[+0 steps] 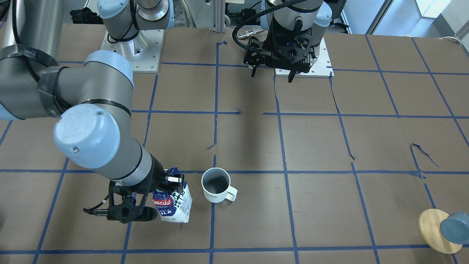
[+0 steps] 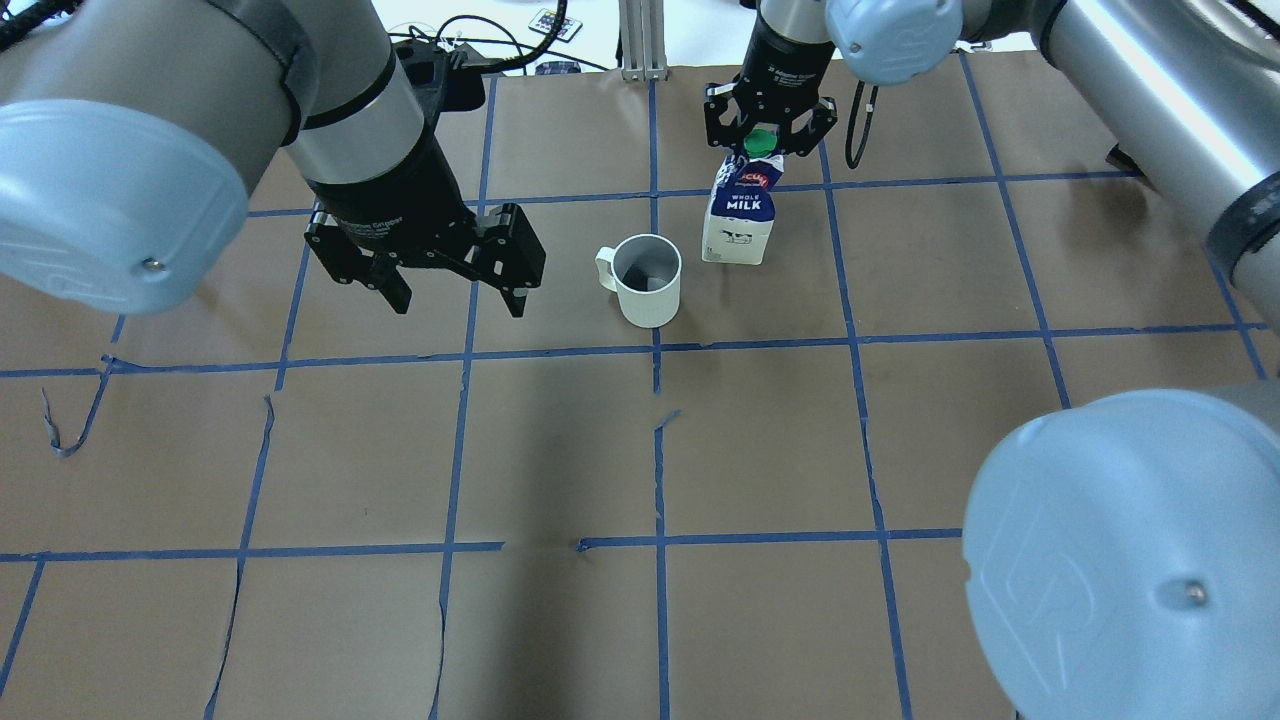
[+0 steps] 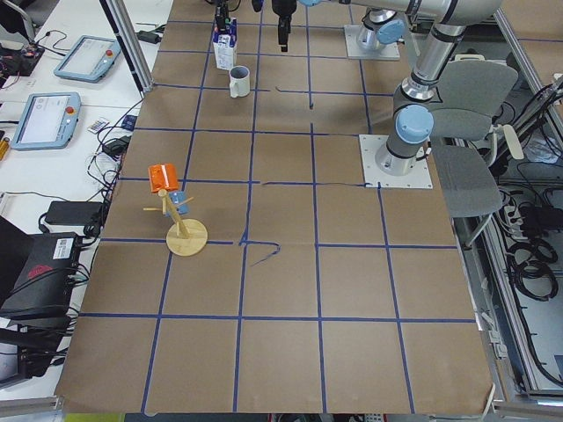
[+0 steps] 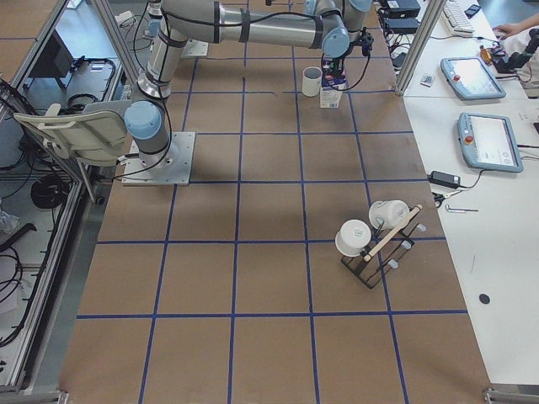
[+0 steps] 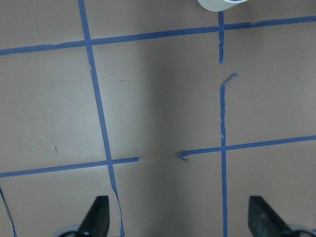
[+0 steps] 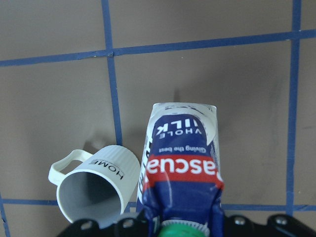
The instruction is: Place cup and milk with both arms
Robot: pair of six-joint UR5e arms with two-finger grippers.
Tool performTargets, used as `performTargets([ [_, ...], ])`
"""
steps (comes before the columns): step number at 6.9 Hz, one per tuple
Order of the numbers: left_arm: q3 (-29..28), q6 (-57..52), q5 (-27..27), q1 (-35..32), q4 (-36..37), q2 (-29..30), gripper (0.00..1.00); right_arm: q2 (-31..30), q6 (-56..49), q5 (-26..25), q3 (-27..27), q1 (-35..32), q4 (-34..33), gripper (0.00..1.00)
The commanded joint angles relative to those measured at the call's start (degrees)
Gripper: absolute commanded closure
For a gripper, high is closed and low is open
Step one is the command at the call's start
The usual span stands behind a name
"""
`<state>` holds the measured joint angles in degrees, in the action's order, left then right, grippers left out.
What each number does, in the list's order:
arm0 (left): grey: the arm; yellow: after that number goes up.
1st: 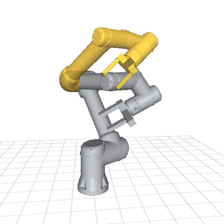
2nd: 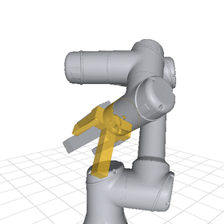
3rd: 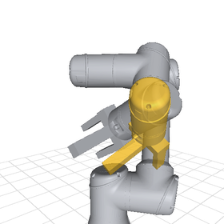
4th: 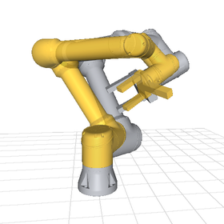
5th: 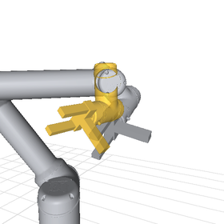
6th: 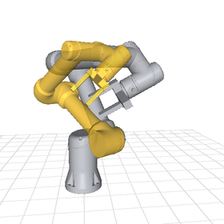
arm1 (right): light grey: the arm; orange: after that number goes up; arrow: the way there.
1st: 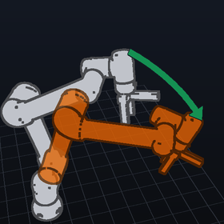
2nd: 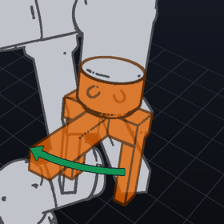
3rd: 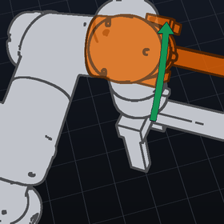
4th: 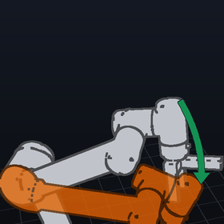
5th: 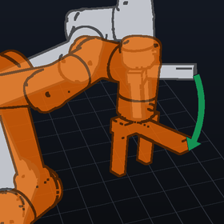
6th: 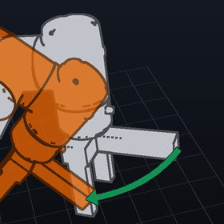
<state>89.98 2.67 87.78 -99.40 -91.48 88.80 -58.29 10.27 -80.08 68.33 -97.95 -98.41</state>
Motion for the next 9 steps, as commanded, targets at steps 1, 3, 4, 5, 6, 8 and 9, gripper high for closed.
performTargets([
  [1, -0.5, -9.3, 2.6, 8.4, 4.8, -0.9, 0.00, 0.4, -1.2, -0.9, 1.3, -2.4, 0.6, 0.78],
  [3, -0.1, -8.7, 2.3, 10.3, 5.3, -1.2, 0.00, -0.2, -2.3, -2.1, 3.6, -2.5, 0.8, 0.78],
  [4, -0.1, -7.5, 2.3, 10.4, 5.3, -1.4, 0.00, -0.2, -2.2, -2.0, 4.5, -2.5, 0.4, 0.78],
  [5, -0.2, -4.2, 2.3, 10.5, 4.8, -1.5, 0.00, -0.2, -1.8, -1.8, 4.6, -2.6, 0.3, 0.78],
  [6, -0.7, -0.9, 2.5, 10.6, 4.4, -1.5, 0.00, -0.3, -2.2, -1.7, 4.4, -2.8, 0.2, 0.78],
  [8, 0.1, -1.2, 2.9, 10.6, 3.2, -2.8, 0.00, -0.4, -1.7, -1.3, 4.4, -3.1, 0.2, 0.78],
  [9, 0.1, -1.2, 2.7, 10.6, 3.2, -2.8, 0.00, -0.3, -1.4, -1.3, 4.5, -3.6, 0.1, 0.78],
])
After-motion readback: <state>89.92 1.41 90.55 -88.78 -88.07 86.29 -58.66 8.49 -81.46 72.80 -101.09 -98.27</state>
